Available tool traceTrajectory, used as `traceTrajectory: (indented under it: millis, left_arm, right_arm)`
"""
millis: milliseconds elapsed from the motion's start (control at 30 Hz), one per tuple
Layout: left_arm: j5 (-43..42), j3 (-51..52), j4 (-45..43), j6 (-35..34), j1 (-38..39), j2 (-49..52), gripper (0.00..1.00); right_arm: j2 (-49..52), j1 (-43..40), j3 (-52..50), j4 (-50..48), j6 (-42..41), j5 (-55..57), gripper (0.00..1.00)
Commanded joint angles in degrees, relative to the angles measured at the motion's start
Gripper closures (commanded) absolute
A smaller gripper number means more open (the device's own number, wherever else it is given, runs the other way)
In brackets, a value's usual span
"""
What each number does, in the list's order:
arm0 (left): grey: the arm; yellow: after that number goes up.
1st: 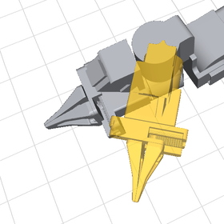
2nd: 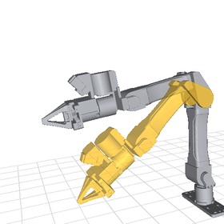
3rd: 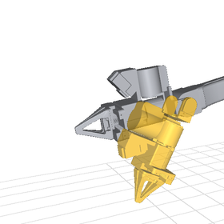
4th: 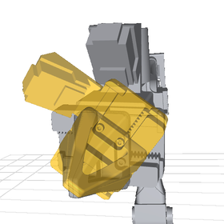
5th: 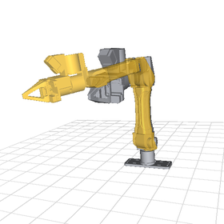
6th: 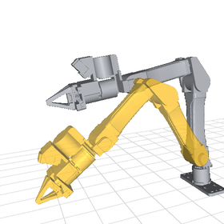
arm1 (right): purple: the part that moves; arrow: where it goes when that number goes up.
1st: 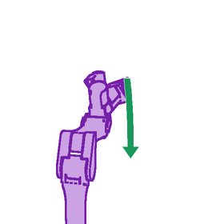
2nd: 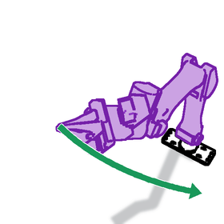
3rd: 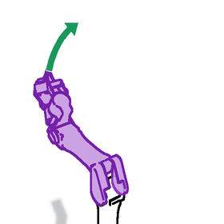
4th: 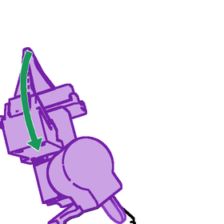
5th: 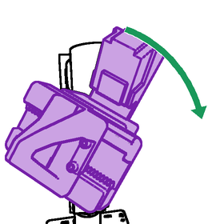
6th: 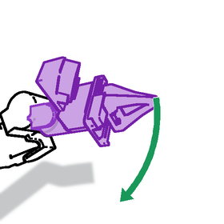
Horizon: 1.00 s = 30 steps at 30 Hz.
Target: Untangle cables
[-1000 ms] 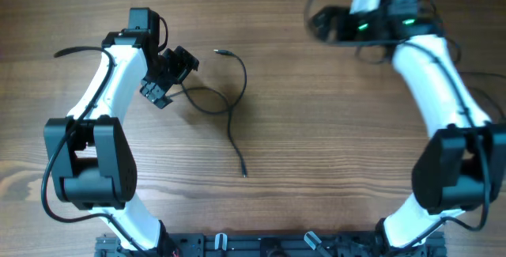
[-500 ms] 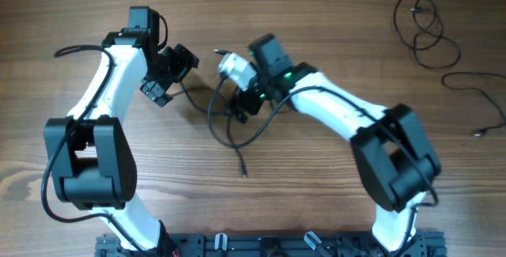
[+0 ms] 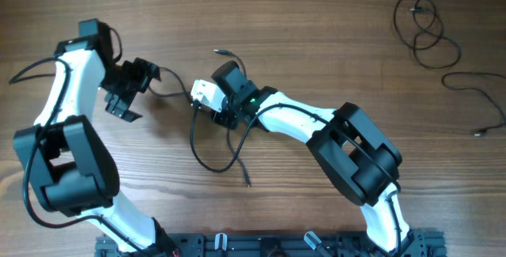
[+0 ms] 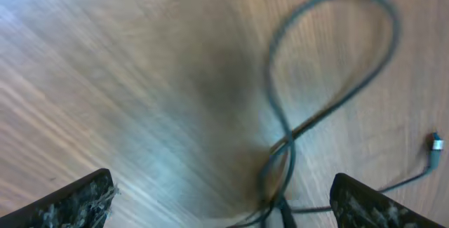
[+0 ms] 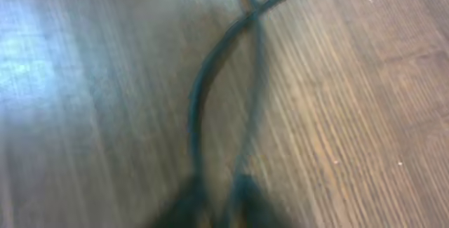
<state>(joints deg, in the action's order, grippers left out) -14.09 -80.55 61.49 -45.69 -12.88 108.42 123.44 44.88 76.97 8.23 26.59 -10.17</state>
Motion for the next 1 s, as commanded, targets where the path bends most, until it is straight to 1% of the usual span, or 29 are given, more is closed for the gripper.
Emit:
traceTrajectory:
  millis: [0,67,133,200,300,367,500,567,600,667,833,867,900,933,967]
  left_arm:
    - [-1.05,-0.04,0.96,0.31,-0.85,-1.81,0.00]
    - [-1.03,-0.04,0.94,0.31,-0.85,-1.81,0.00]
    - [-1.05,-0.04,0.92,0.31,-0.85,-1.81,0.00]
    - [-1.03,-0.04,0.90,0.31,-0.85,-1.81,0.00]
    - [-1.05,-0.04,0.92,0.31,-0.85,-1.81,0.00]
    - [-1.05,-0.04,0.92,0.31,-0.85,-1.81,0.00]
    - [-1.05,-0.04,0.92,0.31,-0.85,-1.81,0.00]
    - [-1.03,-0.04,0.92,0.31,-0.85,-1.81,0.00]
    - [-1.03,-0.04,0.90,0.31,-0.85,-1.81,0.00]
    - [-1.03,-0.04,0.90,0.31,-0.85,-1.81,0.00]
    - [-1.05,-0.04,0.92,0.31,-0.85,-1.81,0.00]
    - [-1.05,-0.04,0.90,0.31,-0.85,-1.81,0.00]
    - [-1.05,-0.04,0.90,0.31,-0.85,-1.81,0.00]
    - [-1.03,-0.04,0.90,0.31,-0.85,-1.81,0.00]
    - [-1.05,-0.04,0.92,0.31,-0.85,-1.81,0.00]
  right_arm:
    - [3.85,-0.63,-0.26,0.70,-10.45,15.06,0.96]
    - [3.74,-2.58,0.70,2.51,-14.67,19.26,0.96]
    - [3.43,-6.36,1.38,4.83,-16.59,19.19,0.96]
    - [3.06,-11.67,1.55,6.25,-20.31,19.06,0.96]
    - [2.97,-19.15,1.57,6.36,-20.90,17.14,0.96]
    - [2.97,-26.45,1.57,6.01,-21.18,16.96,0.96]
    - [2.97,-34.64,1.57,5.05,-20.48,16.24,0.96]
    - [2.99,-37.51,1.57,4.85,-19.34,13.44,0.96]
    - [2.99,-38.88,1.55,5.09,-16.39,8.35,0.96]
    - [2.99,-39.52,1.55,5.70,-12.09,2.16,0.96]
    - [2.99,-38.34,1.55,5.79,-0.20,0.70,0.95]
    - [2.99,-38.32,1.57,5.60,0.31,1.53,0.96]
    - [2.97,-38.36,1.57,5.29,-1.46,2.16,0.96]
    - [2.71,-38.51,1.62,5.11,-4.33,2.43,0.78]
    - [1.79,-38.91,1.92,5.60,-7.61,2.36,0.01]
